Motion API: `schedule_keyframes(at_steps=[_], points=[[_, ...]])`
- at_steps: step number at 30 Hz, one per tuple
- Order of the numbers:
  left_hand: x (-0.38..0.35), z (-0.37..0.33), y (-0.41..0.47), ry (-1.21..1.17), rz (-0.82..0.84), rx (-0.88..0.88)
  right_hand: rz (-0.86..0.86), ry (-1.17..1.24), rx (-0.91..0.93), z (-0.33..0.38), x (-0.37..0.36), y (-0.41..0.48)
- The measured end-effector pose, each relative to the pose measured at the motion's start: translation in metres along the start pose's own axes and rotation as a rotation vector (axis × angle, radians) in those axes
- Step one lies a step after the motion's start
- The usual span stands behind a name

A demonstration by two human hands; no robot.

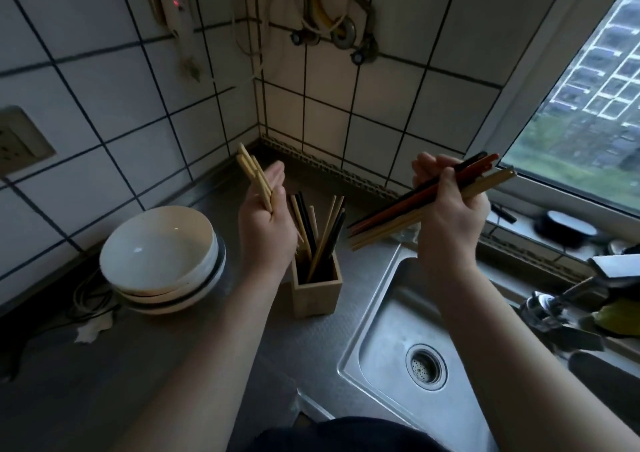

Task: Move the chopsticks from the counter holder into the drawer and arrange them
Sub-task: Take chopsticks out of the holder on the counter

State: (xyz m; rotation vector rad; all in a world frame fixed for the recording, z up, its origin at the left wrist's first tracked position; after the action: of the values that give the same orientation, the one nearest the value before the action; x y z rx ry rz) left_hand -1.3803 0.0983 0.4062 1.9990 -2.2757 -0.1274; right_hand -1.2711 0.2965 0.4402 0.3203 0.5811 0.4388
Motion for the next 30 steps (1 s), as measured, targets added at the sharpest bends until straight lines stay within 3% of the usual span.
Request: schedule_keyframes(at_steps=[9, 17, 25, 30], points=[[-0.015, -0.066, -0.078, -0.003, 0.101, -0.264, -0.013, 0.108, 0.137, 0.093, 0.056, -0.035], [-0.086, -0.046, -0.205, -0.203, 0.562, 0.029, -0.120, -0.052, 0.204, 0.168, 0.189, -0.112], [-0.125, -0.027, -0.412, -0.102, 1.037, 0.169, -0.341, -0.309, 0.209, 0.272, 0.364, -0.235], [-0.149, -0.020, -0.535, -0.043, 1.285, 0.252, -0.599, -0.400, 0.241, 0.334, 0.452, -0.311]])
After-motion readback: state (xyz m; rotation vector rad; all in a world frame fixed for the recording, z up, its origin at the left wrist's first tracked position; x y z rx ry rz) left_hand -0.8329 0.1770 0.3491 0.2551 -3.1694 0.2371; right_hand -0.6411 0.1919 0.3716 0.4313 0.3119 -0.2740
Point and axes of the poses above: each hand's wrist, its own y-axis towards the middle knuckle, its own x-axis out of the back of the hand, z = x × y, the point moved 4 cm from there along y, towards the middle knuckle, and after that the axes turned 15 degrees about x, right-handed, at the moved point
